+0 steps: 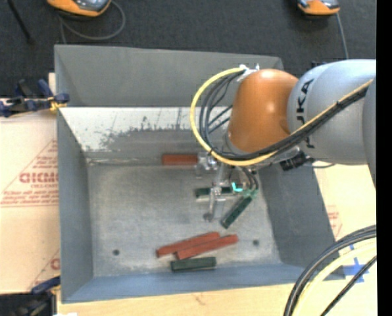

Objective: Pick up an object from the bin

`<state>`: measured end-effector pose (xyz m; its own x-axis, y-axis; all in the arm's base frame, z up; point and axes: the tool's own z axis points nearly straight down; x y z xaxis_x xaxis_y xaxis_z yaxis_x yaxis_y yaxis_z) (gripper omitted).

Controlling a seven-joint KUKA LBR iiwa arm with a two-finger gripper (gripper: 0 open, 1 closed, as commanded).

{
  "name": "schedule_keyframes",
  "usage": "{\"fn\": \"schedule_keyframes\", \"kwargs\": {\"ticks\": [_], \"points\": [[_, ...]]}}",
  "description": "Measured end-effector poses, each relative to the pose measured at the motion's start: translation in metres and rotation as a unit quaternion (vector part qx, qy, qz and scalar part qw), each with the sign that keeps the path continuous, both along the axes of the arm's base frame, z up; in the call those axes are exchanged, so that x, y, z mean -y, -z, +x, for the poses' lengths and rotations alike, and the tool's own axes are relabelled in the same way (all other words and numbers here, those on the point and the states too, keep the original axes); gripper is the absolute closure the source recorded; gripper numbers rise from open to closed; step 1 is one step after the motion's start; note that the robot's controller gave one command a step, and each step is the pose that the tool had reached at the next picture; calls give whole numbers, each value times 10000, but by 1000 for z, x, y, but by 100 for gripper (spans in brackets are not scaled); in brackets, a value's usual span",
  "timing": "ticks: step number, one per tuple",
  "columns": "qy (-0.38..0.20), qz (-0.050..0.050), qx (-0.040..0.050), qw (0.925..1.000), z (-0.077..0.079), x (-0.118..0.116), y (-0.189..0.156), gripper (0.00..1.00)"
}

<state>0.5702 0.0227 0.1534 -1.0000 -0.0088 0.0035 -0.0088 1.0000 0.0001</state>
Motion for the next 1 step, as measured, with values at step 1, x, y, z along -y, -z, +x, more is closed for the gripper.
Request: {"fn": "schedule_keyframes", "kwargs": {"ticks": [1], "points": [[43,-16,46,10000,26,53,15,0]]}}
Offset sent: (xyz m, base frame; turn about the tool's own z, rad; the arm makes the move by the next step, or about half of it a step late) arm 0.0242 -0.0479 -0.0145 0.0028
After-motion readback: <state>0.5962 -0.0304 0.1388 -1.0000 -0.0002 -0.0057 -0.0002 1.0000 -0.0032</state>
